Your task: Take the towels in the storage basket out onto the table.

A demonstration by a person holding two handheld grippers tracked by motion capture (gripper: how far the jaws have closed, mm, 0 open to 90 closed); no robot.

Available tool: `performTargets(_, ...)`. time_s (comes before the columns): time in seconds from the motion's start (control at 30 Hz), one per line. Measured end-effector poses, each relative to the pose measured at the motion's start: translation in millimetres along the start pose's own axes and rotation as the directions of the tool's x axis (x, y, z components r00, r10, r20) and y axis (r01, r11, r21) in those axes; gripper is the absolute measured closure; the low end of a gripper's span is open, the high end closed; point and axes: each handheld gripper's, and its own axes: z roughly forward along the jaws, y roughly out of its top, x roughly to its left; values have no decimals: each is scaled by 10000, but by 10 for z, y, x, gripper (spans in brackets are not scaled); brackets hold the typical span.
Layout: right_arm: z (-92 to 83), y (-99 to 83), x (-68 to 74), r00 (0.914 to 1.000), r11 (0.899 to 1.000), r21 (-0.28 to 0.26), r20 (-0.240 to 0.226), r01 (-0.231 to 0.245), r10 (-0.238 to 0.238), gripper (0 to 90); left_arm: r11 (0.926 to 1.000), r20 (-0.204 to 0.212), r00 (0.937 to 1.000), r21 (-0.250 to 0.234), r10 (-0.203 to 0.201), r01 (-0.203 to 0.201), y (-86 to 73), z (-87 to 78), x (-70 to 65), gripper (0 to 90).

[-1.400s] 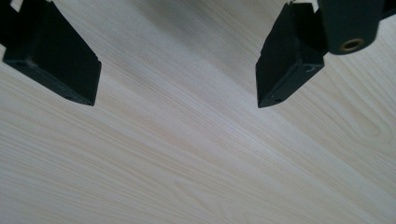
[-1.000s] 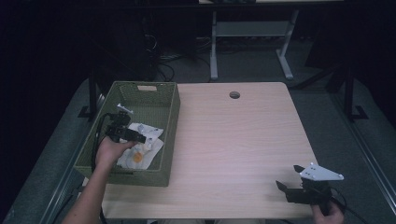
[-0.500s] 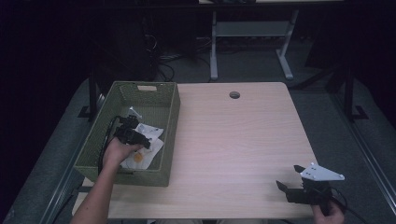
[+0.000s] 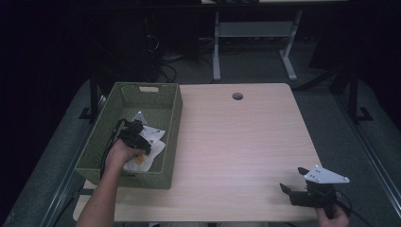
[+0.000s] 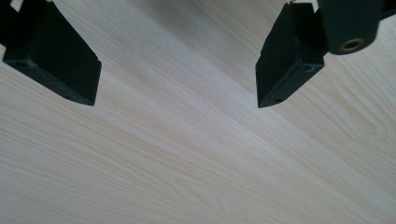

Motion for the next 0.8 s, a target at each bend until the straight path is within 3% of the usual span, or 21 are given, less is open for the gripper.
performTargets(0.13,-3,6,12,10000,10000,-42,5,20,-20,139,9999,48,9999,49,-114,113,17,5,-10,376)
performTargets(0.2,1,7,20,10000,10000,-34,-33,78,-78,139,9999,101,9998,-26,-162,162,15,-10,-2,482)
performTargets(0.3,8,12,36,9998,9999,-31,-95,151,-152,139,9996,191,9996,-144,-230,233,5,-20,48,553)
performTargets(0.4,7,12,41,9998,9998,-30,-104,184,-184,139,9993,469,9987,-278,-220,233,-14,-37,69,681)
performTargets(0.6,-8,4,15,10000,9999,-142,-47,86,-87,139,9983,799,9968,-582,-48,95,-56,-117,106,734)
performTargets(0.7,-12,-2,6,10000,9999,-122,-33,27,-27,139,9940,1196,9928,-1083,-44,175,-95,-248,158,735)
performTargets(0.8,-28,0,3,10000,9998,-183,24,47,-46,139,9846,1639,9865,-1727,30,257,-169,-400,205,735)
